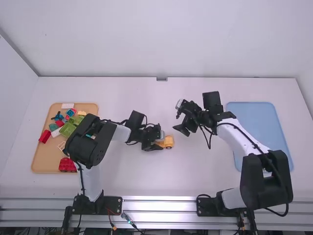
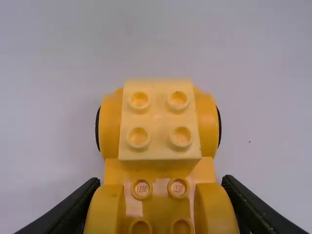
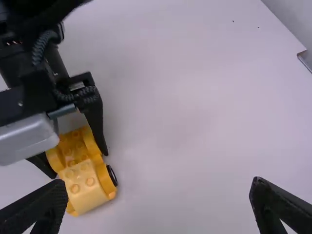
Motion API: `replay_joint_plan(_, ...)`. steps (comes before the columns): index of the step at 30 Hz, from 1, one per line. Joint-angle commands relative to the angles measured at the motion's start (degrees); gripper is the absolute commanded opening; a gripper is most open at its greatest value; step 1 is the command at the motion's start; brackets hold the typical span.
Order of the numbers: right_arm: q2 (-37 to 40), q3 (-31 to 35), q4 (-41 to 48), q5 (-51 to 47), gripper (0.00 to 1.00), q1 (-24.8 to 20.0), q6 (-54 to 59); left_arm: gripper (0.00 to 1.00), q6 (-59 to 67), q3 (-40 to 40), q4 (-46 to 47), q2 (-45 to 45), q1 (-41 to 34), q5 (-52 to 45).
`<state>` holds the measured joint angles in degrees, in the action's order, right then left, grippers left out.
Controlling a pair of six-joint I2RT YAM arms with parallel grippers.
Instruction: Assemble lego blocks to make yellow taxi
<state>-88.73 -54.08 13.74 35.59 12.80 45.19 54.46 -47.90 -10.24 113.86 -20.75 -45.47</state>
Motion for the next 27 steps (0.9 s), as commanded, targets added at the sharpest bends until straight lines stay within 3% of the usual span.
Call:
replay_joint_plan(1,0.7,-0.2,0.1,0.3,0.99,0.4,-0.2,0.51,0.4,-0.2,0.7,1.2,-0.2,1.0)
replay_joint_plan(2,0.7,-0.2,0.0,0.3,0.99,0.4,-0.2,0.51,0.4,-0.2,0.5,1.2,-0.2,1.0)
replay_joint_plan(4,0.7,-0.2,0.1,0.3,0.99,0.3,-0.2,0.66,0.4,0.2,-0.2,1.2,0.0,1.2)
replay_joint_plan(5,0.7,-0.2,0.0,0.3,0.99,0.3,-0.2,0.78,0.4,0.4,-0.6,1.2,0.2,1.4)
replay_joint_plan(6,0.7,-0.2,0.0,0.3,0.99,0.3,-0.2,0.99,0.1,0.6,-1.1,1.2,0.1,1.4)
replay_joint_plan(11,0.7,-0.2,-0.2,0.3,0.99,0.3,0.0,0.99,-3.8,0.3,-2.4,0.7,0.1,1.4)
replay_joint_plan(15,0.7,-0.2,-0.9,0.3,0.99,0.3,0.0,0.99,-3.2,-1.4,3.4,-3.1,1.2,1.7)
replay_joint_plan(22,0.7,-0.2,-2.0,0.3,0.99,0.3,0.0,0.99,-1.3,-9.7,28.5,-14.4,5.3,7.5)
replay_joint_plan(25,0.7,-0.2,-2.9,0.4,0.99,0.3,-0.4,0.99,-3.0,-16.8,42.2,-19.8,9.3,9.8)
replay_joint_plan(27,0.7,-0.2,-3.4,0.3,0.99,0.3,-0.4,0.99,-5.0,-19.7,45.5,-21.4,11.4,12.3)
